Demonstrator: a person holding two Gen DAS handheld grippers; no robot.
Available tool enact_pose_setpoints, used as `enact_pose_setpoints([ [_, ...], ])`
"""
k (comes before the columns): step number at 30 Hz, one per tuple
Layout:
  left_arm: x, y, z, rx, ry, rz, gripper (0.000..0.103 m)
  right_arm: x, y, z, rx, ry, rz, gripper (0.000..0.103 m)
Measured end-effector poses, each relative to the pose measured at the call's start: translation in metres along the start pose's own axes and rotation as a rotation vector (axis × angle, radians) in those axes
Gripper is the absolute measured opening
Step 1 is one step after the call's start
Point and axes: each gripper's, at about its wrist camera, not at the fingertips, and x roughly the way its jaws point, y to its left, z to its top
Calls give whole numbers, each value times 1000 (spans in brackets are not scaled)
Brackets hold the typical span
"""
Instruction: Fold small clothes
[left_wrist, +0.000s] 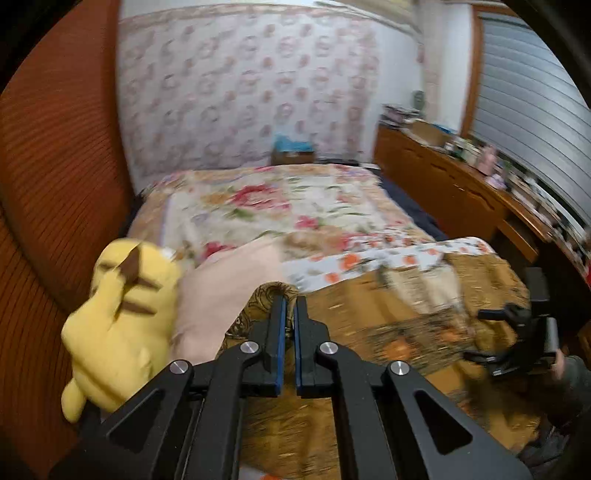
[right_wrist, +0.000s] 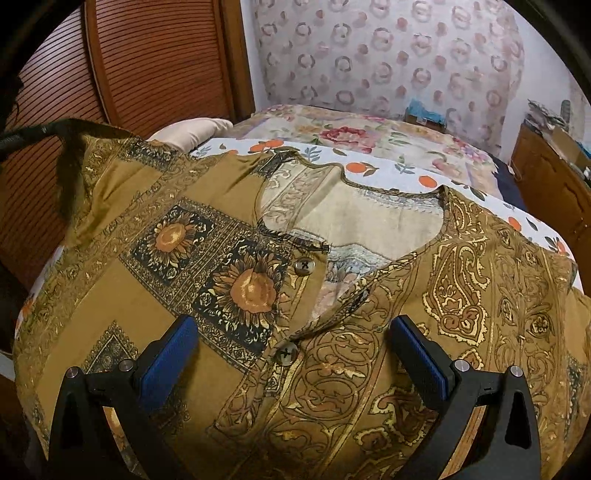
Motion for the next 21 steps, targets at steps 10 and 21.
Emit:
enact_pose_setpoints([
  [10,4,-71,23,112,8,-81,41,0,1,-3,-2,-6,8,103],
  [21,18,-1,-55,-39,121,66,66,-2,-1,-2,10,-11,21,103],
])
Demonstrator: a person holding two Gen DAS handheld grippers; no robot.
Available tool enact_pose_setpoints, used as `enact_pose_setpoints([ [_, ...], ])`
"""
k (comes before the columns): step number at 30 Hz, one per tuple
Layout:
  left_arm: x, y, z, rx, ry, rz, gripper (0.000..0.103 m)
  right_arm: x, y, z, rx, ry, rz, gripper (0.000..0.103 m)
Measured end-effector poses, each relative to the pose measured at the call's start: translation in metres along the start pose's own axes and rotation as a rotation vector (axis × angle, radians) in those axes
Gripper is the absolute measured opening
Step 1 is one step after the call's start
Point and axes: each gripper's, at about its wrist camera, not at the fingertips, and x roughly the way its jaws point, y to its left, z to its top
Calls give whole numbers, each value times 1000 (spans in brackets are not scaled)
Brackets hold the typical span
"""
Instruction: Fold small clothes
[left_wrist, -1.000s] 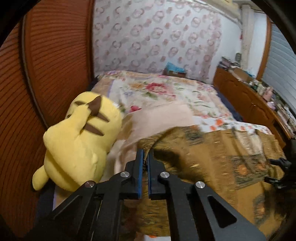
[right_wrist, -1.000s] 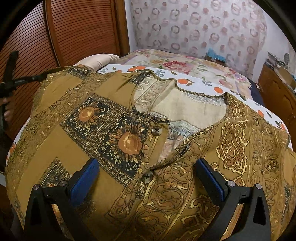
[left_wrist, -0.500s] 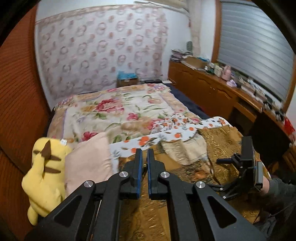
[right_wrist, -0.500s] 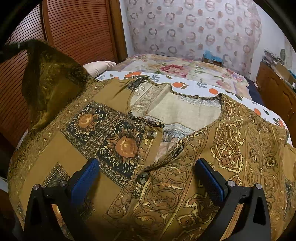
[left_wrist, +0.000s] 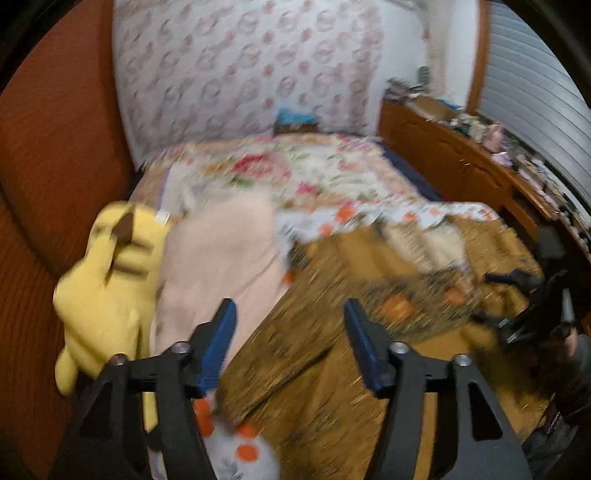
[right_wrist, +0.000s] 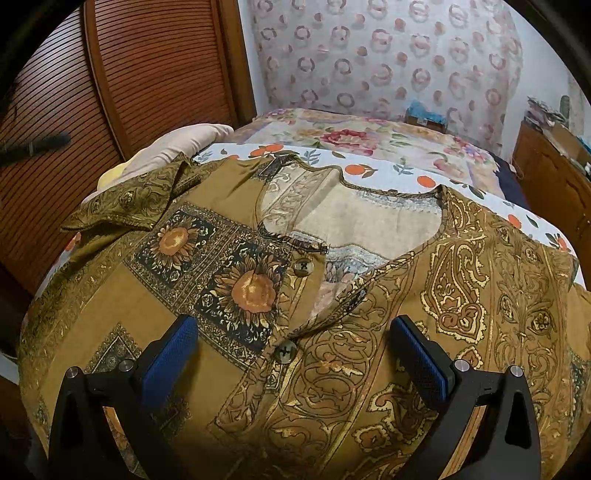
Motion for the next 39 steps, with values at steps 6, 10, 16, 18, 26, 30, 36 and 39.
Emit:
enact_pose_setpoints([
  [6,14,34,-44,-83,53,62,68,3,15,12,-32,5,71,99],
  [10,20,47,-60,-128,58,63,67,8,38,34,-99,-17,116,90],
  [16,27,42,-68,-110,44,35,54,37,70,68,-169,-17,229,77],
  [18,29,40,-68,-100,43,21,43,54,81,77,-179,4,277,73],
  [26,25,39,-64,-92,19,14,26,123,113,94,-233,64,315,49],
  [30,22,39,-64,-94,1,-14,9,133,120,94,-256,64,326,22],
  [36,9,23,-64,-74,-7,-88,6,132,110,96,-228,39,385,3],
  [39,-8,9,-64,-72,-28,-120,6,125,100,100,-208,7,390,2],
])
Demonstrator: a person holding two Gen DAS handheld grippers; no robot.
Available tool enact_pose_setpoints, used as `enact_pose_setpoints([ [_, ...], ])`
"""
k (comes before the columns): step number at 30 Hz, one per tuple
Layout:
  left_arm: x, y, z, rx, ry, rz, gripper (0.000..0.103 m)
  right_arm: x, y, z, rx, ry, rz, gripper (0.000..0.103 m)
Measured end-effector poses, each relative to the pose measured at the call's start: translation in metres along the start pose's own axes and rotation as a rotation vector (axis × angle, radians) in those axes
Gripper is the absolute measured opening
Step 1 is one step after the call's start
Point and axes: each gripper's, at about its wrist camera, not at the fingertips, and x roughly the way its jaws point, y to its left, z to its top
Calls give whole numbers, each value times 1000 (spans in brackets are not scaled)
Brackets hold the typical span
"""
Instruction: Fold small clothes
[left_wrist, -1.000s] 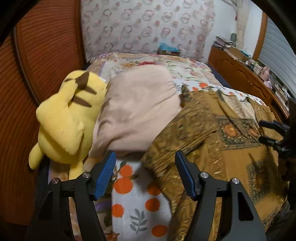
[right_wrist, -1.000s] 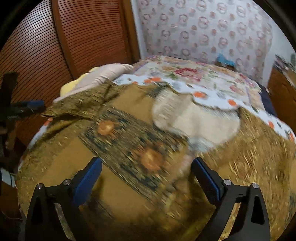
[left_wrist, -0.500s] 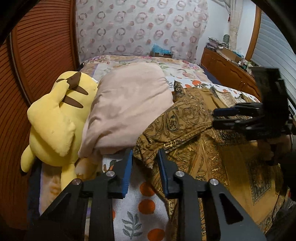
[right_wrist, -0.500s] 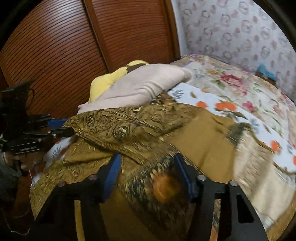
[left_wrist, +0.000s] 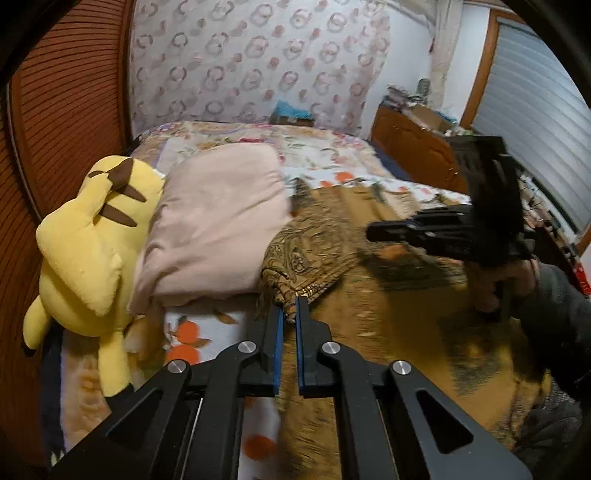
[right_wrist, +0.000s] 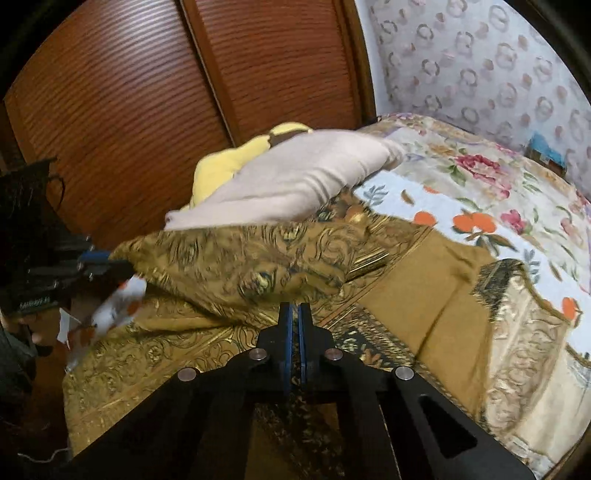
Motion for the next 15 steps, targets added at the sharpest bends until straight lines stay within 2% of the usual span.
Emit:
enact_pose_setpoints([
  [6,-22,-33,2,15,-18,-62,6,-29,-16,1,16,-77,-25,2],
  [12,-28,-65,2,47,-11,-50,7,-40,-29,-13,28,-96,-82,2],
  [15,-27,-71,1,59,-7,-41,17,-31,-31,-18,46,-90,-90,2],
])
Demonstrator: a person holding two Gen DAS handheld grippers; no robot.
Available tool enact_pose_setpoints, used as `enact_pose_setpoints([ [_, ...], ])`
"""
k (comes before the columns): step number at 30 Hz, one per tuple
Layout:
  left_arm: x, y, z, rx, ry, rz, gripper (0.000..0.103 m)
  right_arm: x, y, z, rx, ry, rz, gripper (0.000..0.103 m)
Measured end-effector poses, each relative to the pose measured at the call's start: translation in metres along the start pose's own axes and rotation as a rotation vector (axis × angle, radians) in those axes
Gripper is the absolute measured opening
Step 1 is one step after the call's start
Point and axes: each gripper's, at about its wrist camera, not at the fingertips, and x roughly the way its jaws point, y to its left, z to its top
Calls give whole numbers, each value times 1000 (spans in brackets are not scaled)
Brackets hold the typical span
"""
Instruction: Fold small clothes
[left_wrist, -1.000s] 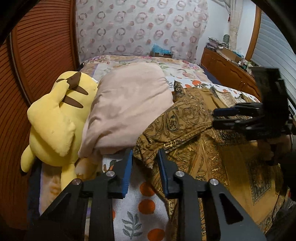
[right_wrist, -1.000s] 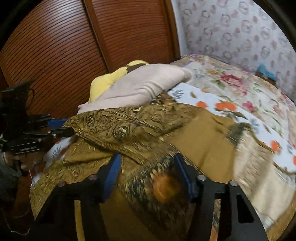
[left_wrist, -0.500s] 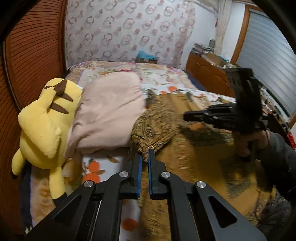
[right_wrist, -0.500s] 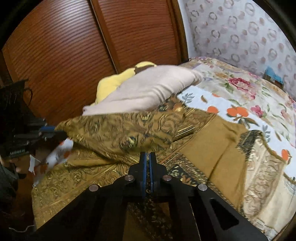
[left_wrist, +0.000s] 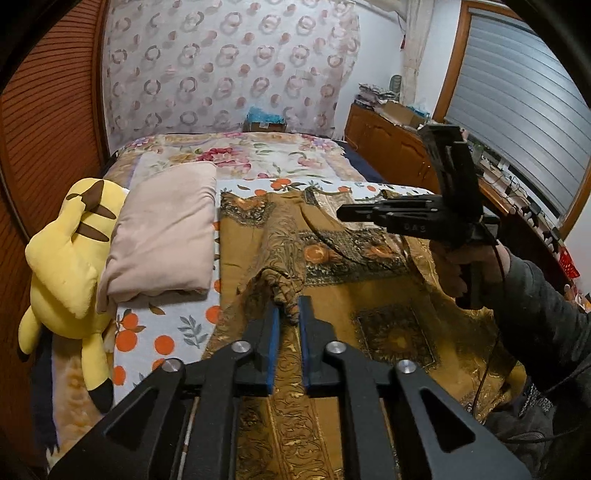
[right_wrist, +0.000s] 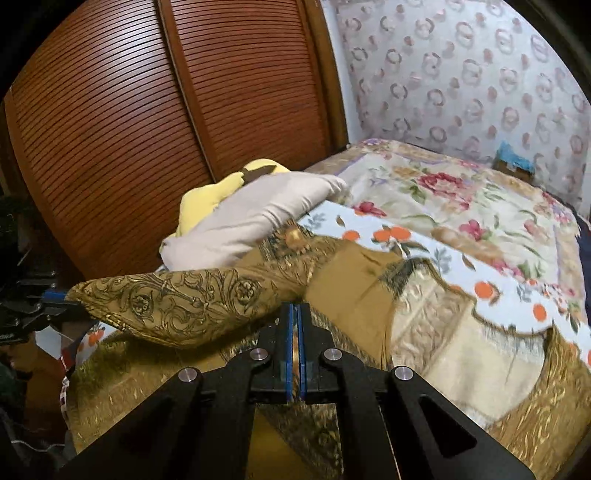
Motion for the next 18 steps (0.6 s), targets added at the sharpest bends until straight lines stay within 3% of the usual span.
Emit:
enact_pose_setpoints([
  [4,-9,4,1,-2,-44,15,39,9,6,-6,3,21,-7,2],
  [6,-13,5,1,-10,-55,15,45,18,11,-7,-5,39,-6,2],
  [8,-14,8,0,-11,-61,30,52,27,15,-8,-15,59,-11,8],
  [10,-8,15,-1,-20,-59,47,68,38,19,-8,-20,77,-8,27],
  [12,1,22,-4,-35,-50,63,72,42,21,-9,-16,88,-6,36],
  [18,38,50,-21,-66,36,129,73,53,16,-3,29,112,12,38],
])
